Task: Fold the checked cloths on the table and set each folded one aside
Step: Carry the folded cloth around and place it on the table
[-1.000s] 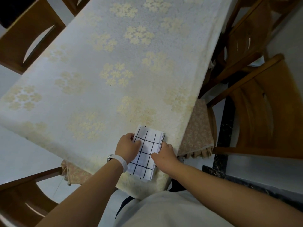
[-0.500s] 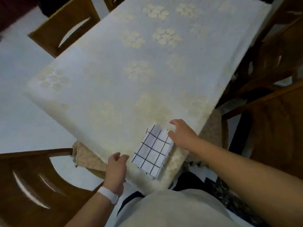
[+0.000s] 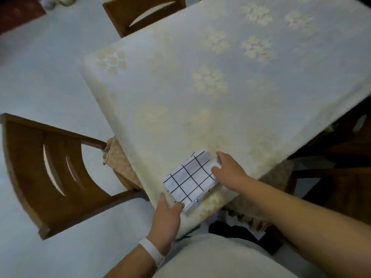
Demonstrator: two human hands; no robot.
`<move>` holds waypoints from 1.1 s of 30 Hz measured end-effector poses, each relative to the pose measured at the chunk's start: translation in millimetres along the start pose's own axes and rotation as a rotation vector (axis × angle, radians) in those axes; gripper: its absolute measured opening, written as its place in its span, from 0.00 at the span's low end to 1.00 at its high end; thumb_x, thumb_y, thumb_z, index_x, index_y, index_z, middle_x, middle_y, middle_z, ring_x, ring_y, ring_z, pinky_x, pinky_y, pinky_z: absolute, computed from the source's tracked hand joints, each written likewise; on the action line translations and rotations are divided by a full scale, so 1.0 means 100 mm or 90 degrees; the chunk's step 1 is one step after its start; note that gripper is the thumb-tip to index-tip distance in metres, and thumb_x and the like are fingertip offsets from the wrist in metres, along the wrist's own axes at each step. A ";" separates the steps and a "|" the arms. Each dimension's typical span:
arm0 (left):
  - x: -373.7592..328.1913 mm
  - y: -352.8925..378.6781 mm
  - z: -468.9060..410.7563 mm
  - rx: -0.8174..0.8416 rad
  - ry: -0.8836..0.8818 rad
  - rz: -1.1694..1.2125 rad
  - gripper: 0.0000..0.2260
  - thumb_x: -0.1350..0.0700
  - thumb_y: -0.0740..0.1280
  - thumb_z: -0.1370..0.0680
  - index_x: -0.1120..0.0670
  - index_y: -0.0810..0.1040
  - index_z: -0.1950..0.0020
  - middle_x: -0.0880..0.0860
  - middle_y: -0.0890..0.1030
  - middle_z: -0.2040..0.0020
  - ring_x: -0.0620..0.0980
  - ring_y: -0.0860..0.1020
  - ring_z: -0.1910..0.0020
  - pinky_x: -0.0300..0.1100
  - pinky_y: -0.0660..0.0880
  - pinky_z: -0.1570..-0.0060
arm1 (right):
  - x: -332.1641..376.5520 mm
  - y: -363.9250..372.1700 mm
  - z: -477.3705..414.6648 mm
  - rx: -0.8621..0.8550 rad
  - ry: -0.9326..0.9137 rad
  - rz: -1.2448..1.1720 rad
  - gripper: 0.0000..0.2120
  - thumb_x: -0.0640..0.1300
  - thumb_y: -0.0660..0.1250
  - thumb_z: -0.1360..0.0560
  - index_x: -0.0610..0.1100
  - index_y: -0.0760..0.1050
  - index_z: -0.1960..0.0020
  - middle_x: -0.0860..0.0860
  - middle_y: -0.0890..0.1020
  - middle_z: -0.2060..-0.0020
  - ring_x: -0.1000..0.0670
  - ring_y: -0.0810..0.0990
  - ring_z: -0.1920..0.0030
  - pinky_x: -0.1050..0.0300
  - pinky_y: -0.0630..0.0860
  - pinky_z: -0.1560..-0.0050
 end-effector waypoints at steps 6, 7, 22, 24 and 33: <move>-0.01 0.19 0.03 -0.056 0.031 0.009 0.34 0.49 0.67 0.30 0.62 0.61 0.29 0.67 0.66 0.29 0.66 0.66 0.32 0.63 0.64 0.33 | -0.02 0.04 0.04 0.005 -0.018 -0.016 0.29 0.46 0.61 0.23 0.44 0.58 0.23 0.46 0.67 0.28 0.47 0.67 0.30 0.54 0.65 0.34; 0.01 0.22 0.02 -0.072 0.032 0.026 0.33 0.52 0.67 0.30 0.65 0.60 0.30 0.69 0.64 0.31 0.67 0.65 0.32 0.64 0.63 0.33 | -0.02 0.05 0.04 -0.001 -0.024 -0.017 0.27 0.45 0.62 0.23 0.44 0.61 0.25 0.46 0.69 0.30 0.46 0.69 0.31 0.55 0.66 0.36; 0.05 0.35 -0.03 -0.133 0.074 0.097 0.31 0.50 0.65 0.31 0.56 0.64 0.29 0.61 0.72 0.32 0.59 0.74 0.39 0.53 0.73 0.40 | -0.01 0.07 0.13 0.044 -0.026 -0.008 0.29 0.50 0.61 0.26 0.48 0.63 0.26 0.49 0.70 0.31 0.47 0.71 0.33 0.50 0.70 0.34; 0.04 0.31 0.00 -0.134 0.062 0.104 0.27 0.58 0.65 0.26 0.63 0.62 0.29 0.63 0.68 0.29 0.62 0.69 0.34 0.54 0.69 0.35 | -0.02 0.04 0.11 0.031 -0.017 -0.038 0.29 0.48 0.62 0.24 0.47 0.61 0.25 0.49 0.69 0.30 0.48 0.70 0.32 0.52 0.68 0.34; 0.00 0.39 0.01 -0.073 0.087 0.071 0.37 0.53 0.67 0.24 0.47 0.49 0.21 0.44 0.57 0.24 0.46 0.59 0.27 0.44 0.66 0.35 | 0.06 0.13 0.13 0.021 -0.022 -0.035 0.30 0.47 0.61 0.23 0.46 0.58 0.23 0.48 0.64 0.26 0.47 0.67 0.30 0.52 0.66 0.33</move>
Point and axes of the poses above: each hand's wrist, its own z-axis away from the middle knuckle, its own y-axis out of the palm, x = y × z, the point moved 4 cm from there along -z, towards the middle knuckle
